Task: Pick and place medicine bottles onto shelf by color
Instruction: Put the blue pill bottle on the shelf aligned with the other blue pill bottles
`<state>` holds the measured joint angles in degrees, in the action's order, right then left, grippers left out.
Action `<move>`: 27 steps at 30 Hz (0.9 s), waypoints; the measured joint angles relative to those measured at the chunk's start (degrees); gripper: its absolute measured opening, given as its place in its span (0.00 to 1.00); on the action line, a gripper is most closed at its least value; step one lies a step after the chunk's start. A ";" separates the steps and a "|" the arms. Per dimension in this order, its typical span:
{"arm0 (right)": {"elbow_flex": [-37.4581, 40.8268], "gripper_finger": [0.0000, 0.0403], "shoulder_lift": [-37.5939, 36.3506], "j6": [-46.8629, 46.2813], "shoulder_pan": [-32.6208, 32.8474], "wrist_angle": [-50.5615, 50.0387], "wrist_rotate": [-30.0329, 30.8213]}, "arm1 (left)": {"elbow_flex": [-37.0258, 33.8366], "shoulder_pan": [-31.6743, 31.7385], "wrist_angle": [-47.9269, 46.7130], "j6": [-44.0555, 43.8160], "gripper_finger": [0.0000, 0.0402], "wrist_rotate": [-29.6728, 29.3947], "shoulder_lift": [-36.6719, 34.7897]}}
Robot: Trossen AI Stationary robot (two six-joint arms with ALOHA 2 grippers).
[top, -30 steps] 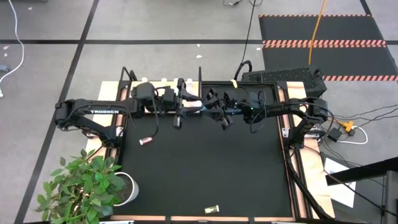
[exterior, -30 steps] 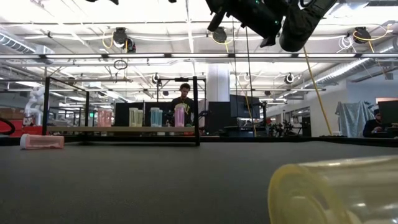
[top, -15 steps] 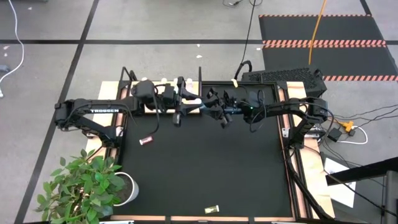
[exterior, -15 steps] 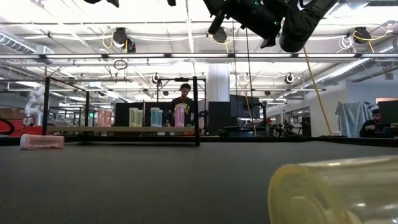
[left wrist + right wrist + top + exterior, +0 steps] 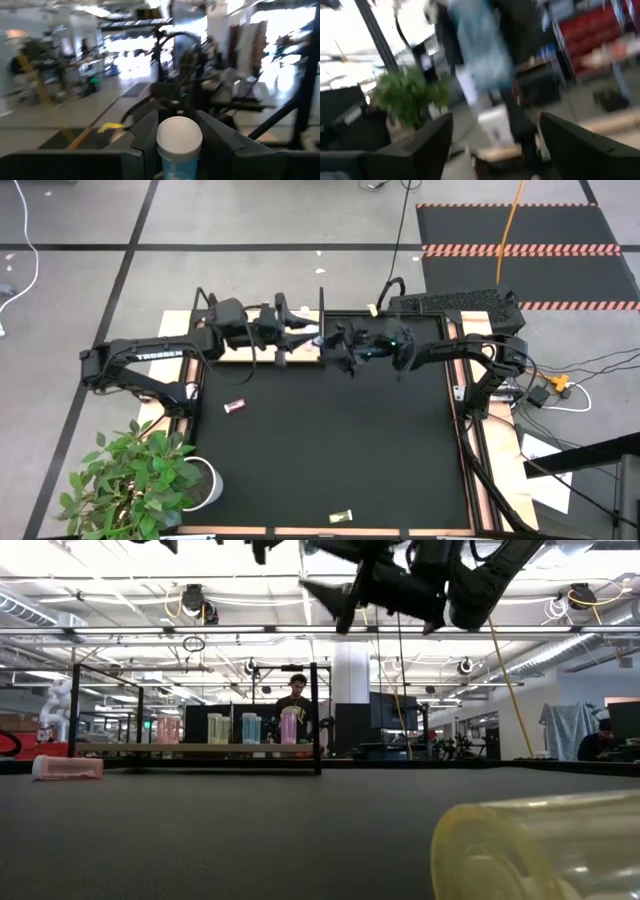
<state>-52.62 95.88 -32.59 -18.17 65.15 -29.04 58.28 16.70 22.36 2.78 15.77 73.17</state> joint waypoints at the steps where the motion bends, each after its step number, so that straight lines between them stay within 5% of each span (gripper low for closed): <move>1: 0.00 0.75 0.00 0.01 -0.25 -2.85 -1.35 | 0.00 0.50 -2.05 0.82 0.30 -1.10 -0.95; 7: 0.03 0.81 0.00 -0.27 -0.50 -19.09 -7.27 | 0.02 4.40 -12.15 7.80 0.30 -4.69 -8.02; 14: 0.07 0.79 -3.50 -2.75 -3.11 -25.27 -7.46 | -1.89 10.46 -25.66 9.13 0.30 -8.39 -11.78; 27: 0.04 0.78 -20.55 4.53 -11.34 -34.51 -6.83 | -29.86 16.21 2.54 2.98 0.30 -9.08 -10.08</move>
<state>-52.58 75.32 -28.06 -29.51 30.63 -35.87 28.42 32.91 24.91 5.77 6.69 63.09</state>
